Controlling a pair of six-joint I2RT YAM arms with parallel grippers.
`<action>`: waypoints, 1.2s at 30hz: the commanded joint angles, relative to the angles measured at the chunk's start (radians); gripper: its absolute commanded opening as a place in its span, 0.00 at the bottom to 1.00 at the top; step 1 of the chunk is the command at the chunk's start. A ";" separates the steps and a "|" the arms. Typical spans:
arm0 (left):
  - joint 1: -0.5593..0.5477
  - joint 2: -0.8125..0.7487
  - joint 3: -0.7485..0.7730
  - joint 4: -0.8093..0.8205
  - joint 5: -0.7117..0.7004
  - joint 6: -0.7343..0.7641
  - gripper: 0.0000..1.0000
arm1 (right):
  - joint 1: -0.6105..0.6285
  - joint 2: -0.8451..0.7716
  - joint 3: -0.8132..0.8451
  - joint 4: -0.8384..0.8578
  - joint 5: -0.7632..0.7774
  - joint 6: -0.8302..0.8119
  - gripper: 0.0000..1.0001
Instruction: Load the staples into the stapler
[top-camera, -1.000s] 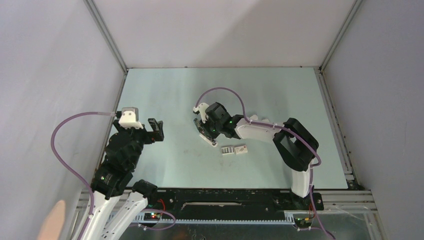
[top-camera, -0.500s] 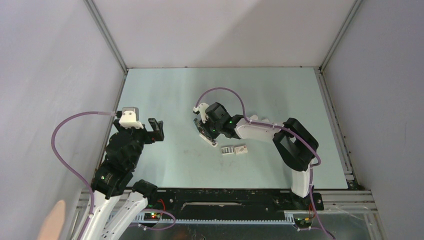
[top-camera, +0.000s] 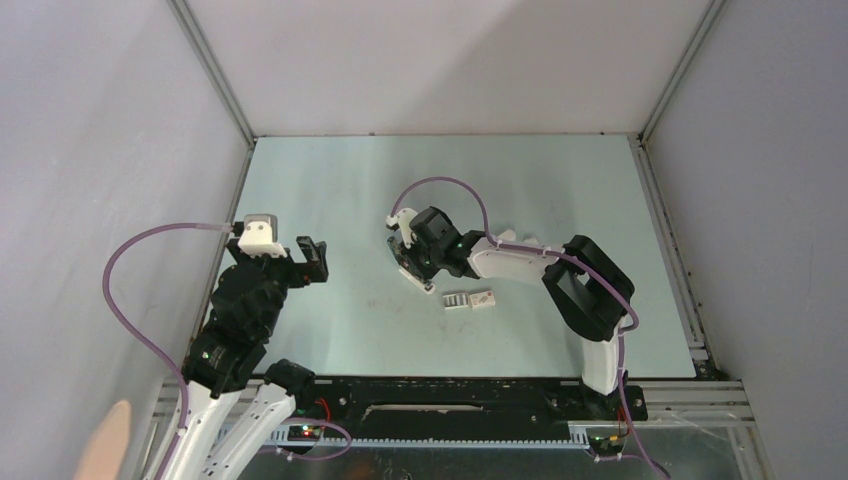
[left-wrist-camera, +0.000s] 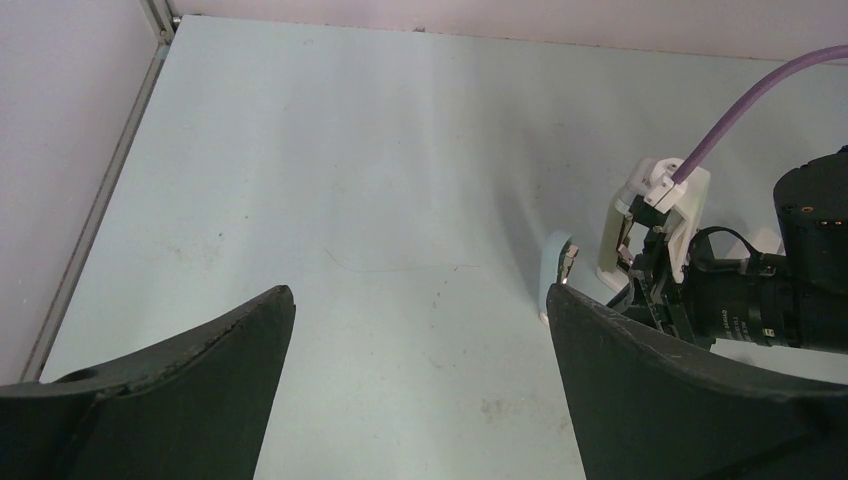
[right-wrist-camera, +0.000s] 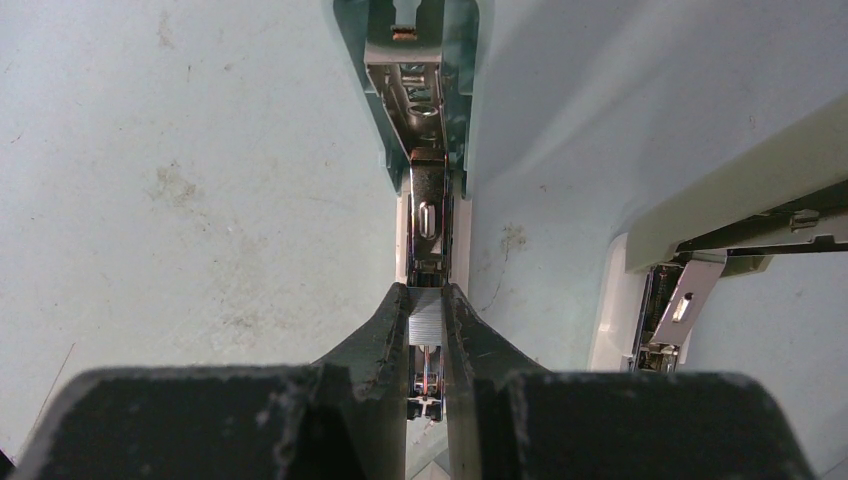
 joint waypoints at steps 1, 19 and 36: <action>0.007 0.005 -0.006 0.034 0.016 0.002 1.00 | -0.002 0.007 0.006 0.002 0.020 0.005 0.09; 0.006 -0.002 -0.006 0.034 0.020 0.002 1.00 | 0.001 -0.032 0.008 -0.047 -0.003 0.000 0.35; 0.007 0.000 -0.006 0.034 0.022 0.003 1.00 | -0.036 0.011 0.082 -0.011 0.022 0.025 0.47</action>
